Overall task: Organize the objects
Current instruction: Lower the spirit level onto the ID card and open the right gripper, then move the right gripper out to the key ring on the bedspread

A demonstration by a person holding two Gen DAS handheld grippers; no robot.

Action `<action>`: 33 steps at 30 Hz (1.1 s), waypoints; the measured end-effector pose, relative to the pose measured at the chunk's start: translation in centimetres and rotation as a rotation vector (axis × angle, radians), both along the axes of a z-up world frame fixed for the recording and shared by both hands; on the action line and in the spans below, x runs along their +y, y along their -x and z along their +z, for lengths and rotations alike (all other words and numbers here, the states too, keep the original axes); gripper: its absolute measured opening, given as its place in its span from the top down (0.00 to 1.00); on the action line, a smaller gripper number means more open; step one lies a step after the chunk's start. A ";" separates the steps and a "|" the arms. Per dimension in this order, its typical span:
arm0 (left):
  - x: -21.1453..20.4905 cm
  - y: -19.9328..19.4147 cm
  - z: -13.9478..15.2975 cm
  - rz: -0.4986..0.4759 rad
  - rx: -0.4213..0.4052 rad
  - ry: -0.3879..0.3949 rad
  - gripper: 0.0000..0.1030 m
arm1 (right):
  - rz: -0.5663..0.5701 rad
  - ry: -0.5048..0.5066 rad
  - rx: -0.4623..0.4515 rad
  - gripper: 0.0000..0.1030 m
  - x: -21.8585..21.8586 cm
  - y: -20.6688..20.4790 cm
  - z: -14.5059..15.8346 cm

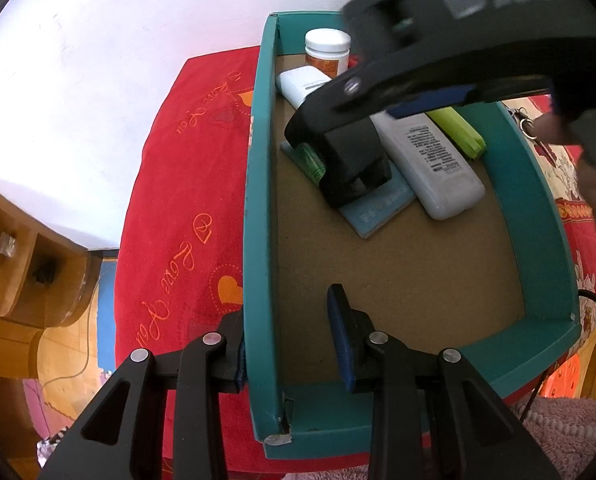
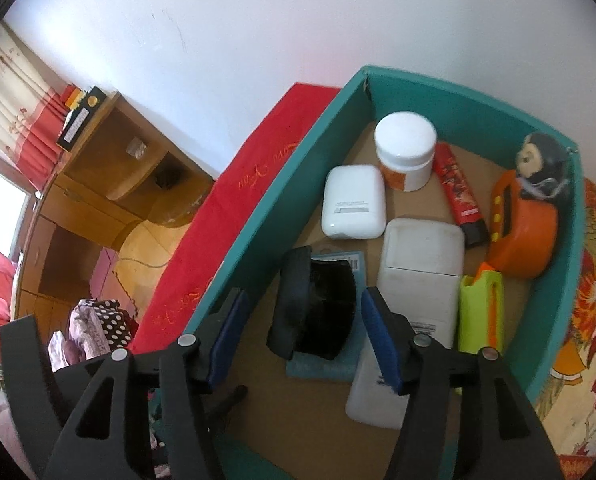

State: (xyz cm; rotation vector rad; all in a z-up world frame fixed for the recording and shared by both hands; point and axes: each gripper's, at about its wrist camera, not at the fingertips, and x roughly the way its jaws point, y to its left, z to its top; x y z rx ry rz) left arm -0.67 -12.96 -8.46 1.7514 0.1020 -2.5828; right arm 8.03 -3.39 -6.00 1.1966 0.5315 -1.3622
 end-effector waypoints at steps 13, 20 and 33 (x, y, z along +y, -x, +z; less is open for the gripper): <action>0.9 0.1 0.4 0.004 -0.002 -0.009 0.68 | -0.076 0.101 0.046 0.42 5.6 4.4 5.3; 1.6 0.3 0.8 0.006 -0.004 -0.020 0.68 | -0.186 0.063 0.132 0.42 10.0 8.9 5.3; 0.8 -0.5 0.6 0.006 -0.004 -0.017 0.68 | -0.464 -0.082 0.185 0.43 14.7 18.1 -0.2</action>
